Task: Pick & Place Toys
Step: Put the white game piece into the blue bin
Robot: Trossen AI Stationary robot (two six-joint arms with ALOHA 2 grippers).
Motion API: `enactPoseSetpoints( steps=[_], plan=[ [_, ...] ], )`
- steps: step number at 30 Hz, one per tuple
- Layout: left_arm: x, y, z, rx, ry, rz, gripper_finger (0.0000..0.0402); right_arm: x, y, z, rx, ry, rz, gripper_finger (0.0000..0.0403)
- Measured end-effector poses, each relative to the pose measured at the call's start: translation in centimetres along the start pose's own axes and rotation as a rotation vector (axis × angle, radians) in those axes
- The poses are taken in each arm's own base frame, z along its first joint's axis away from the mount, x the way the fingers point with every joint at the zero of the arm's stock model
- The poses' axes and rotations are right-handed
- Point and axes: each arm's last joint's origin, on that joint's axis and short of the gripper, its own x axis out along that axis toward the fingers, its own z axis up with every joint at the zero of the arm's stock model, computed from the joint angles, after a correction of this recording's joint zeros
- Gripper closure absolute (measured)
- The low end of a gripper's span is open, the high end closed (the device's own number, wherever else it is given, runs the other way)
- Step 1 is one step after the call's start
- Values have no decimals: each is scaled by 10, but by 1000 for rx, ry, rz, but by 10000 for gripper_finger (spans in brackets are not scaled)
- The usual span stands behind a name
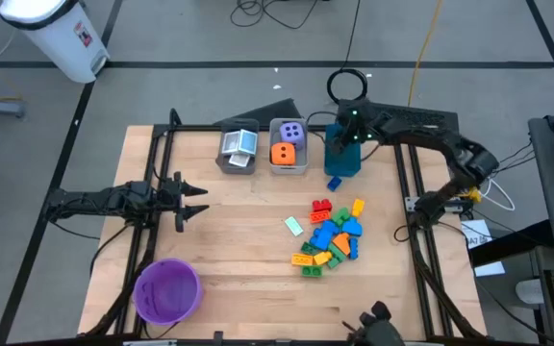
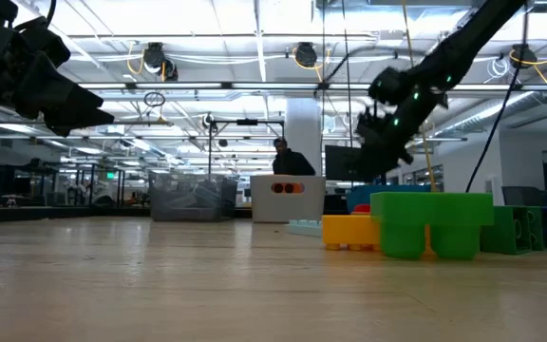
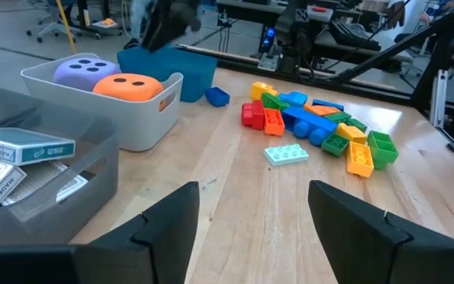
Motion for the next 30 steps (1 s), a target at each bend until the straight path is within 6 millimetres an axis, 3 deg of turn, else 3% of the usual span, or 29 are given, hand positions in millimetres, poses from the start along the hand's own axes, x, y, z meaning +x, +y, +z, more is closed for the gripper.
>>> enactPoseSetpoints(
  steps=[3, 8, 12, 16, 22, 30],
  plan=[
    [0, 0, 0, 0, 0, 0, 156, -29, 17, 9, -38, -71, 66, 196],
    [0, 0, 0, 0, 0, 0, 156, -75, 68, 15, -203, -185, 352, 196],
    [0, 0, 0, 0, 0, 0, 155, -97, 121, 8, -414, -256, 519, 185],
    [0, 0, 0, 0, 0, 0, 156, -107, 167, -3, -520, -326, 552, 146],
    [0, 0, 0, 0, 0, 0, 156, -102, 208, -15, -576, -339, 536, 82],
    [0, 0, 0, 0, 0, 0, 156, -39, 251, -48, -652, -16, 463, 90]
  ],
)
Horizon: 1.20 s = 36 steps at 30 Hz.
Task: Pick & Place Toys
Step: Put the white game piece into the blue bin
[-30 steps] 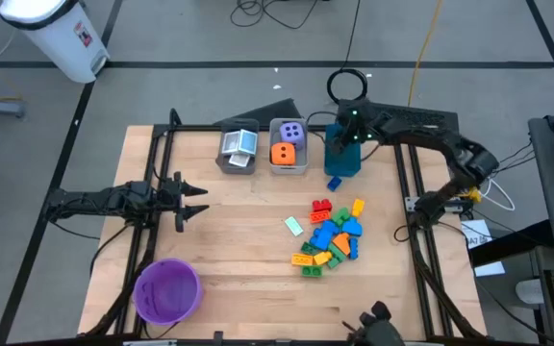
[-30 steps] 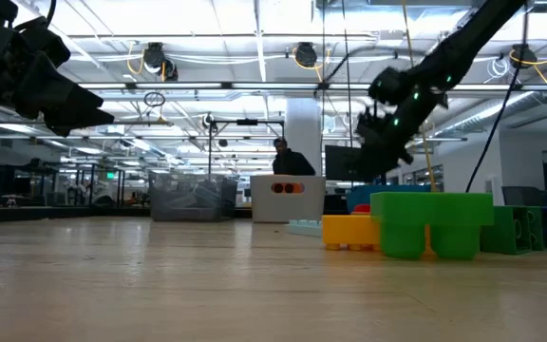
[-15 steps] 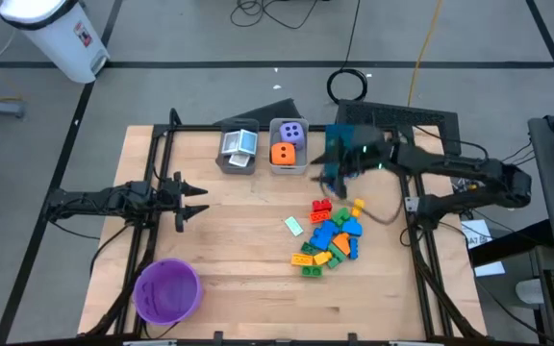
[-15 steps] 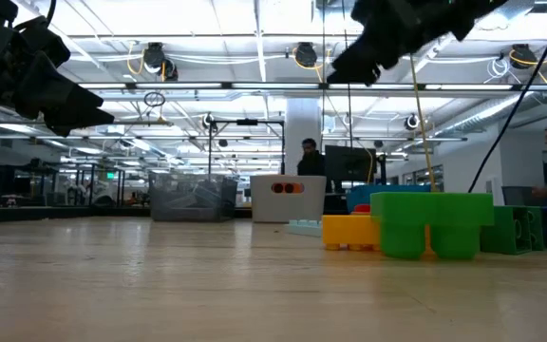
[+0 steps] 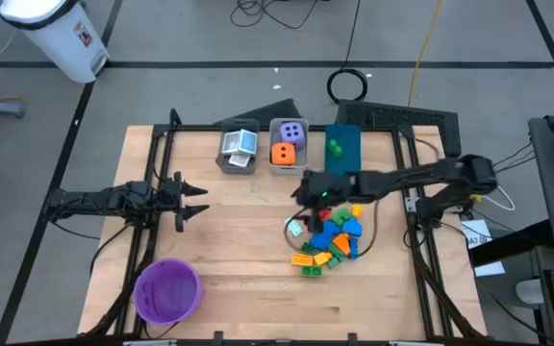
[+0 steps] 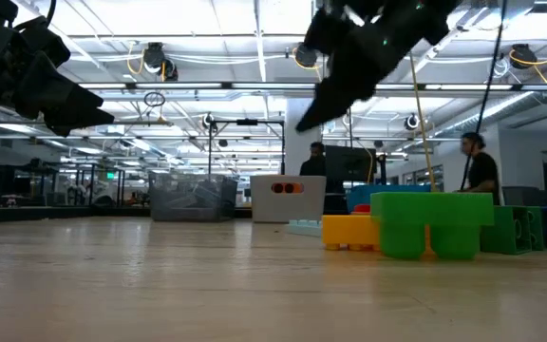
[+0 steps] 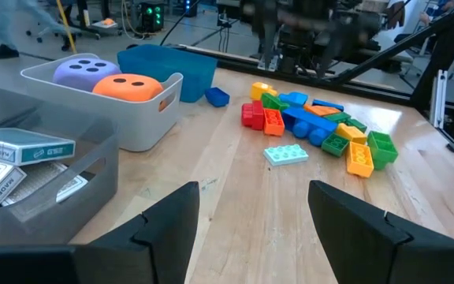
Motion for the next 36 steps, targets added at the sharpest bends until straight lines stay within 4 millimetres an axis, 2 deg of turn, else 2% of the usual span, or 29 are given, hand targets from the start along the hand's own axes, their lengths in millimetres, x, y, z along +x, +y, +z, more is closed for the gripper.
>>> enactPoseSetpoints(
  steps=[5, 13, 24, 29, 32, 36],
  plan=[
    [0, 0, 0, 0, 0, 0, 156, 37, 11, -20, 5, 156, -1, 99],
    [0, 0, 0, 0, 0, 0, 155, 69, 22, -43, 174, 275, 0, 94],
    [0, 0, 0, 0, 0, 0, 156, 71, 26, -48, 268, 313, -16, 108],
    [0, 0, 0, 0, 0, 0, 156, 58, 20, -43, 147, 308, -140, 117],
    [0, 0, 0, 0, -1, 0, 156, 52, 19, -47, 74, 361, -173, 117],
    [0, 0, 0, 0, -1, 0, 156, 49, 19, -41, 120, 317, -175, 117]
  ],
)
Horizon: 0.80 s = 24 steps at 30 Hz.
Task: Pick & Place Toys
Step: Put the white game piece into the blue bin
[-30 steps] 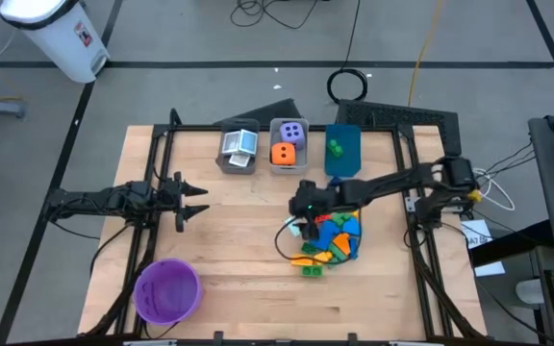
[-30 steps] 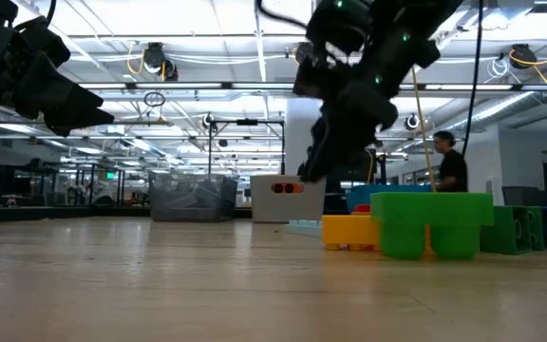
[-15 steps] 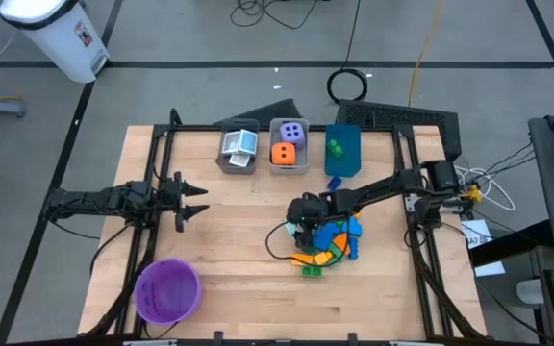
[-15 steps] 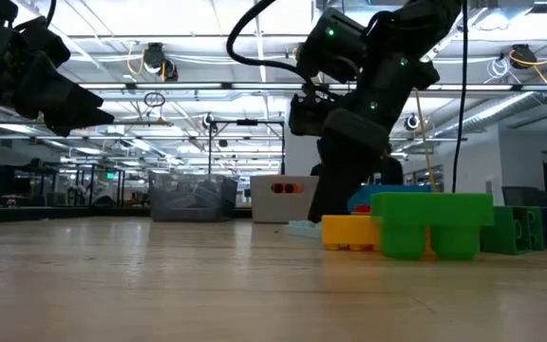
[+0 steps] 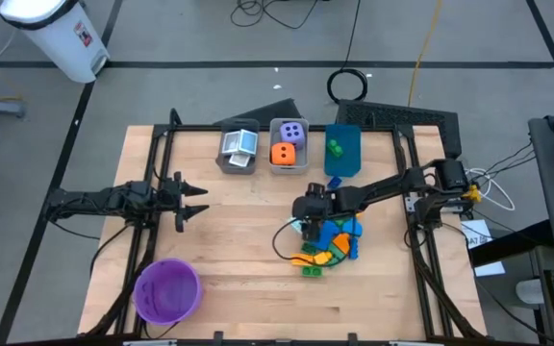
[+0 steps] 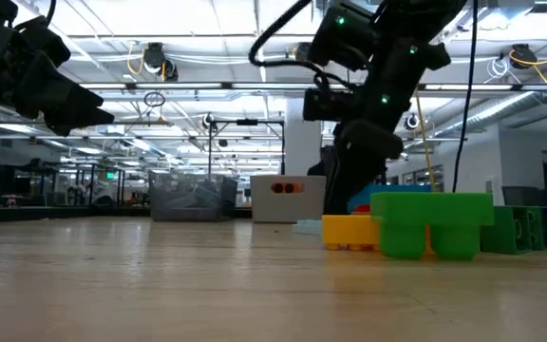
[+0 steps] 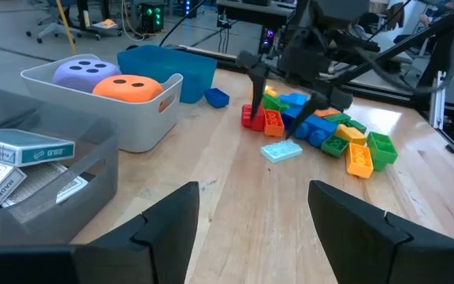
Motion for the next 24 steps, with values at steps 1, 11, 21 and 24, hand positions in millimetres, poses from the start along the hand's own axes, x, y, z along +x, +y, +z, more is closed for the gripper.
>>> enactPoseSetpoints(
  steps=[1, 11, 21, 24],
  plan=[
    [0, 0, 0, 0, 0, 0, 155, -1, 0, 2, 29, -17, 5, 117],
    [0, 0, 0, 0, 0, 0, 155, 19, 7, -2, 114, 17, 91, 117],
    [0, 0, 0, 0, 0, 0, 155, 30, 9, -5, 113, 54, 148, 135],
    [0, 0, 0, 0, 0, 0, 156, 30, 8, -6, 108, 57, 146, 157]
  ],
)
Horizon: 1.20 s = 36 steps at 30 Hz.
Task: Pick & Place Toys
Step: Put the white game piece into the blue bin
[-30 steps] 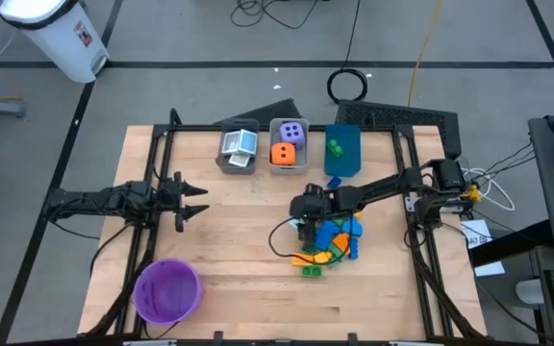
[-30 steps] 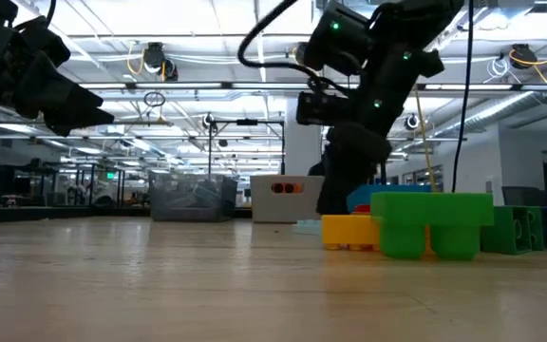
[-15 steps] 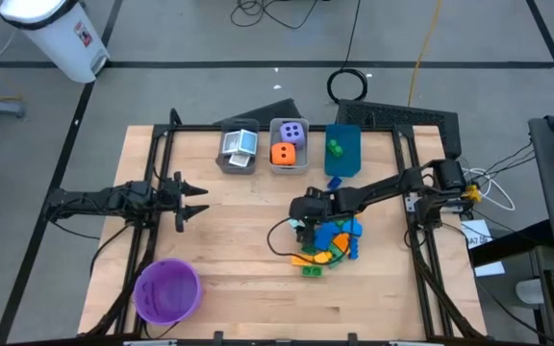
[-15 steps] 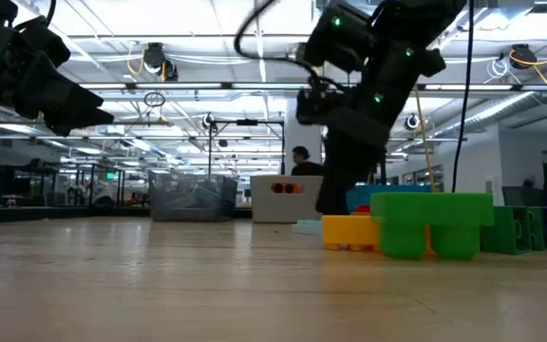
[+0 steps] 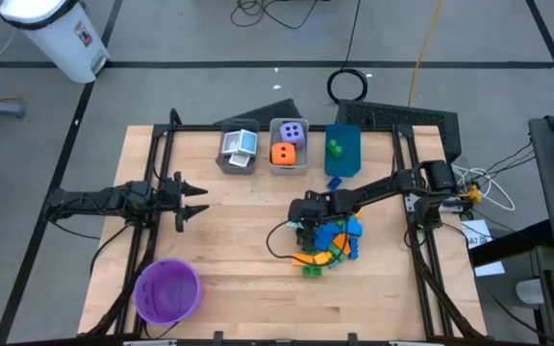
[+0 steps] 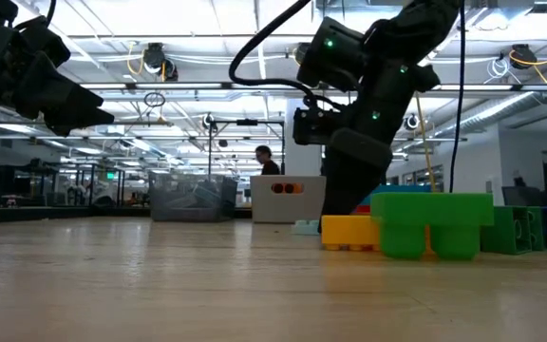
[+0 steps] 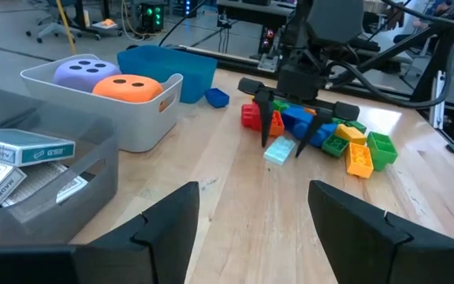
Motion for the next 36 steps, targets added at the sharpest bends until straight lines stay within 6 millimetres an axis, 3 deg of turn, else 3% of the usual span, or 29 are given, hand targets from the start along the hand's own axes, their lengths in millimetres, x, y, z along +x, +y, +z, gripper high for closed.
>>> enactPoseSetpoints(
  steps=[11, 16, 21, 26, 31, 36],
  plan=[
    [0, 0, 0, 0, 0, 0, 155, 1, -7, 1, 19, 2, -11, 271],
    [0, 0, 0, 0, 0, 0, 155, -11, -13, 5, 33, -20, -5, 275],
    [0, 0, 0, 0, 1, 0, 156, -44, -19, 18, 18, -136, 2, 258],
    [0, 0, 0, 0, 0, -1, 155, -85, -35, 26, 58, -240, -9, 267],
    [0, 0, 0, 0, 0, -1, 155, -124, -68, 26, 135, -308, -69, 269],
    [0, 0, 0, 0, 0, -1, 156, -150, -111, 17, 210, -301, -170, 265]
  ],
)
